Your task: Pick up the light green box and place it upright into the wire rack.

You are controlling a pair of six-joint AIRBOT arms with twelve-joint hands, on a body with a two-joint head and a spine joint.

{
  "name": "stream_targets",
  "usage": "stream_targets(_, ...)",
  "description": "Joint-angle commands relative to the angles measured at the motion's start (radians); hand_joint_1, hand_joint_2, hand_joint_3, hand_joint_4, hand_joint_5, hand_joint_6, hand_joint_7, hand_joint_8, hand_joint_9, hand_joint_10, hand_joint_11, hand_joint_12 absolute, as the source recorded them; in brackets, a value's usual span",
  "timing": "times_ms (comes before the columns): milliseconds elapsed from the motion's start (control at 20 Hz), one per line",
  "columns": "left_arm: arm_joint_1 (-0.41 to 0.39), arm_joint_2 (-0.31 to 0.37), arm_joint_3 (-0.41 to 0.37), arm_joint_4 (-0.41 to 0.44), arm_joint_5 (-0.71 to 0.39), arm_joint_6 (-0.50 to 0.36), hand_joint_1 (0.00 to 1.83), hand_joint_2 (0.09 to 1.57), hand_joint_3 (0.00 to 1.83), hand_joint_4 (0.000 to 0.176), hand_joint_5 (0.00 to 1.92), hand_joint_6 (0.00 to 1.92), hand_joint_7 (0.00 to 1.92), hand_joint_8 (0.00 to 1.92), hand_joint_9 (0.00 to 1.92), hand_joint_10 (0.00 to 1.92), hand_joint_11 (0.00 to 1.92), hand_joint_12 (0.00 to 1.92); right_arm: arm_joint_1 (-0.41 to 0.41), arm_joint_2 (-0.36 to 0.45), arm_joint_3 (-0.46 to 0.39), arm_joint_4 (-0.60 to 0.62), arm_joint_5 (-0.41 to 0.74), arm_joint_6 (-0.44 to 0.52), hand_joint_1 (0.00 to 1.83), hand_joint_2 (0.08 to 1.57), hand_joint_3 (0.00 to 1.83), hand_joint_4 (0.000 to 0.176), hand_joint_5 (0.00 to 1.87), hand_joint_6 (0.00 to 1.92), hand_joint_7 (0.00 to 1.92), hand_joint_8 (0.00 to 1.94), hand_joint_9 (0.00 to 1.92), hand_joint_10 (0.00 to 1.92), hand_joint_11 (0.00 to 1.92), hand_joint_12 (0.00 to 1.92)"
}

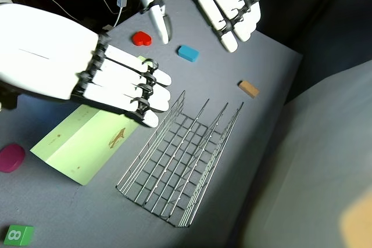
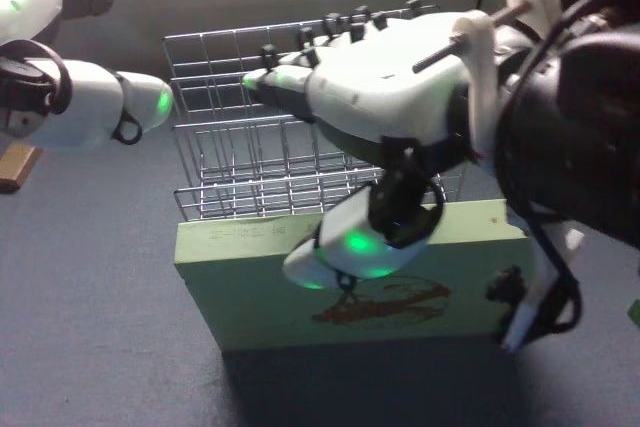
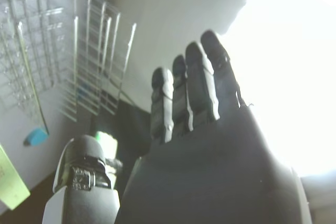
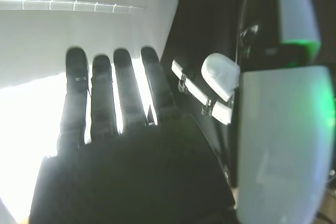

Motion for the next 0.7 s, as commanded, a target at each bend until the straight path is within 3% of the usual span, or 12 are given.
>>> stream_targets(0,-0.012,0.007,0.003,0.088,-0.015,0.014,0.0,1.23,0.0,0.027,0.24,0.01,0.18,0.0,0.17,0.0,0.0,0.5,0.02,-0.004,0.008,-0.052,-0.016,-0.008,0.71,0.91,0.0,0.041,0.04,0.0,0.04,0.0,0.01,0.0,0.0,0.47)
stream_targets(200,-0.012,0.013,0.011,0.088,-0.036,0.073,0.0,1.23,0.0,0.026,0.24,0.0,0.18,0.0,0.17,0.0,0.0,0.49,0.028,-0.048,0.061,0.123,-0.028,-0.106,0.73,0.9,0.0,0.041,0.03,0.0,0.04,0.0,0.0,0.0,0.0,0.46)
stream_targets(400,-0.025,0.014,0.024,0.0,-0.064,0.256,0.0,1.23,0.0,0.027,0.24,0.0,0.18,0.0,0.18,0.0,0.0,0.5,0.021,-0.081,0.111,0.19,-0.025,-0.129,0.75,0.9,0.0,0.042,0.02,0.0,0.03,0.0,0.0,0.0,0.0,0.4)
stream_targets(650,-0.026,0.014,0.044,-0.009,-0.084,0.329,0.0,1.23,0.0,0.027,0.23,0.0,0.18,0.0,0.19,0.01,0.0,0.51,-0.004,-0.099,0.128,0.206,-0.024,-0.153,0.76,0.89,0.0,0.041,0.03,0.0,0.03,0.0,0.0,0.0,0.0,0.36)
